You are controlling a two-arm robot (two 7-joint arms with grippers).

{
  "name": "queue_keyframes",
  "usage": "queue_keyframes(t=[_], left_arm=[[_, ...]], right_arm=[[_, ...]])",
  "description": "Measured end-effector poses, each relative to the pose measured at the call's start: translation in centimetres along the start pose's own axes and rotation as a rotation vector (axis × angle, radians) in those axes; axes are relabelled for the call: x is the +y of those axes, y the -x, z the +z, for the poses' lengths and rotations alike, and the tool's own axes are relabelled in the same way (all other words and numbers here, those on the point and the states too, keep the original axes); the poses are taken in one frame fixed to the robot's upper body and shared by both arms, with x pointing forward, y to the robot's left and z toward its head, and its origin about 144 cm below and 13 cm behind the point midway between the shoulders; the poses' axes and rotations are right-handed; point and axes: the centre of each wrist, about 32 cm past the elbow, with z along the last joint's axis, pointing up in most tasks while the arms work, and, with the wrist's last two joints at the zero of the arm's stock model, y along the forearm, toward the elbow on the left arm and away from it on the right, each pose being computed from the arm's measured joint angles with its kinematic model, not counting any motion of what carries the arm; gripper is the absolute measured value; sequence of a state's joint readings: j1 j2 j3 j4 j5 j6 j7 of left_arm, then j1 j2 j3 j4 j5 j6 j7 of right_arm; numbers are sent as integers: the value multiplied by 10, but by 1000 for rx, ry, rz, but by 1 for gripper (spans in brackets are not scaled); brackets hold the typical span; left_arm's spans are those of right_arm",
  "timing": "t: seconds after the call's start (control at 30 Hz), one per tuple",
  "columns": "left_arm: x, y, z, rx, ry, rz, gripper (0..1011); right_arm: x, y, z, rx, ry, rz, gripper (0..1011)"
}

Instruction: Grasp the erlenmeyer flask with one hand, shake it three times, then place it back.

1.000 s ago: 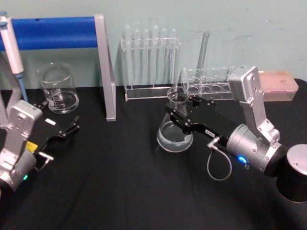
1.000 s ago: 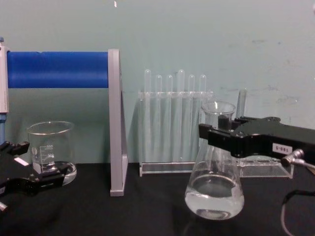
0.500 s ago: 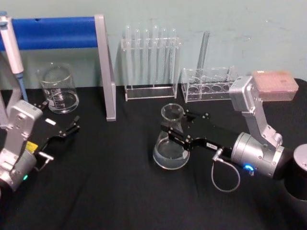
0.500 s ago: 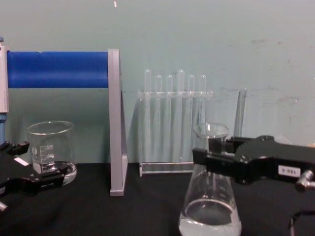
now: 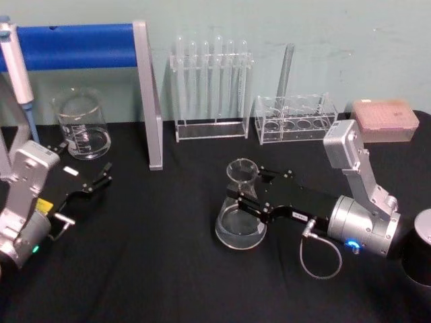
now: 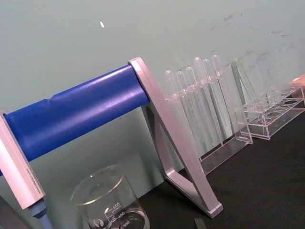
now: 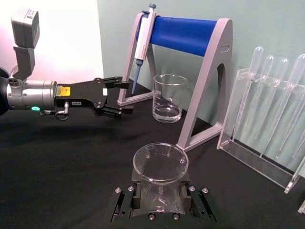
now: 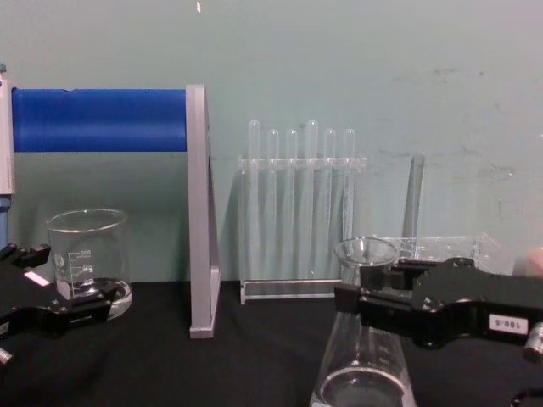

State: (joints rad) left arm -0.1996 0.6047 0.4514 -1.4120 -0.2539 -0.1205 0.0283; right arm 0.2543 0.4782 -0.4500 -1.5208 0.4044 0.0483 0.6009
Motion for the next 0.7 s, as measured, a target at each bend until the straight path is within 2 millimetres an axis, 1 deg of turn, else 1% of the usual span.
queue_keyframes(t=[0.47, 0.7], left_arm=[[0, 0, 0, 0, 0, 0, 1001], [0, 0, 0, 0, 0, 0, 1001]], right_arm=[[2, -5, -10, 21, 2, 10, 453], [3, -6, -12, 32, 3, 15, 453]])
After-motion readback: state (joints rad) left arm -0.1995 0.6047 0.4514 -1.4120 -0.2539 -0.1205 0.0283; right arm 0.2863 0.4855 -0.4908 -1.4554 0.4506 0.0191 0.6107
